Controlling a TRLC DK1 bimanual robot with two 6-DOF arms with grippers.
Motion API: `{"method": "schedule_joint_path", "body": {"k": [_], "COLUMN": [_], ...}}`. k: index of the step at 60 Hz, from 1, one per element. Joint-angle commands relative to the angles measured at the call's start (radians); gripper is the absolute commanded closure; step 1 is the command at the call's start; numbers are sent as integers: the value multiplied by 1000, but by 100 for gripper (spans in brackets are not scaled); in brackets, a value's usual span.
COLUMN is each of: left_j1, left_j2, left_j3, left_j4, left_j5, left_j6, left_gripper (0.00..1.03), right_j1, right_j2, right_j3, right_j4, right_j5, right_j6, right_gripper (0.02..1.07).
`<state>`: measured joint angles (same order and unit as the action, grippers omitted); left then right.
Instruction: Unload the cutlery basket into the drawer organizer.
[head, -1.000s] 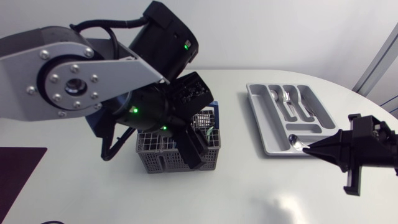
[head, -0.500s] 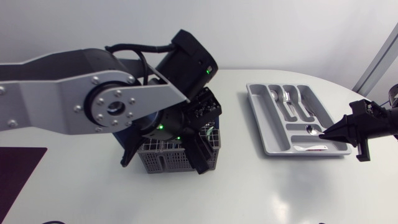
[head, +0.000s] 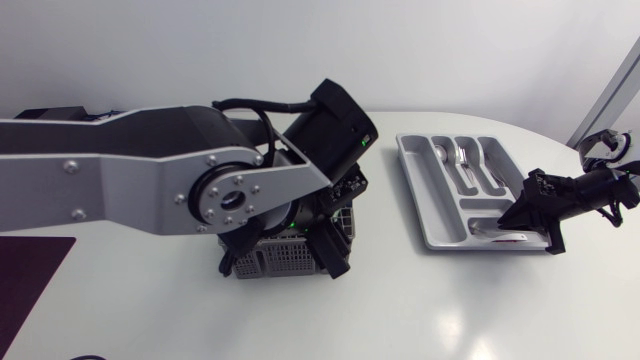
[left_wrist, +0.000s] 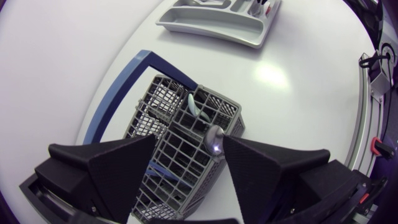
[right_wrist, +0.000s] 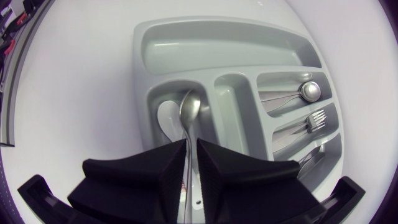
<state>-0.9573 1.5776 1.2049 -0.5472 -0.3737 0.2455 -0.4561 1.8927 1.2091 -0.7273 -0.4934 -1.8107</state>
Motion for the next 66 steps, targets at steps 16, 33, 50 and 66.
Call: {"method": "schedule_joint_path", "body": {"k": [16,33,50,66], "left_j1": [-38,-70,-130,-207], "left_j2": [47,81,94,91], "left_j3": [-36,-34,62,124], "left_j4": [20,58,6,-77], "left_j5": [-90,-223,-329,-429], "left_j6": [-51,-69,-68,-74], "left_gripper": [22,22,22,22], "right_j1": [2,0,-4,14], "right_j2": [-35,-270,-411,-488], "right_j3": [-56,-237,-375,-425], "right_j4": [58,123,134,137], "right_j5": [-1,-108,-146,-160], "right_j6": [5,116,134,179], "right_gripper": [57,27,7,7]}}
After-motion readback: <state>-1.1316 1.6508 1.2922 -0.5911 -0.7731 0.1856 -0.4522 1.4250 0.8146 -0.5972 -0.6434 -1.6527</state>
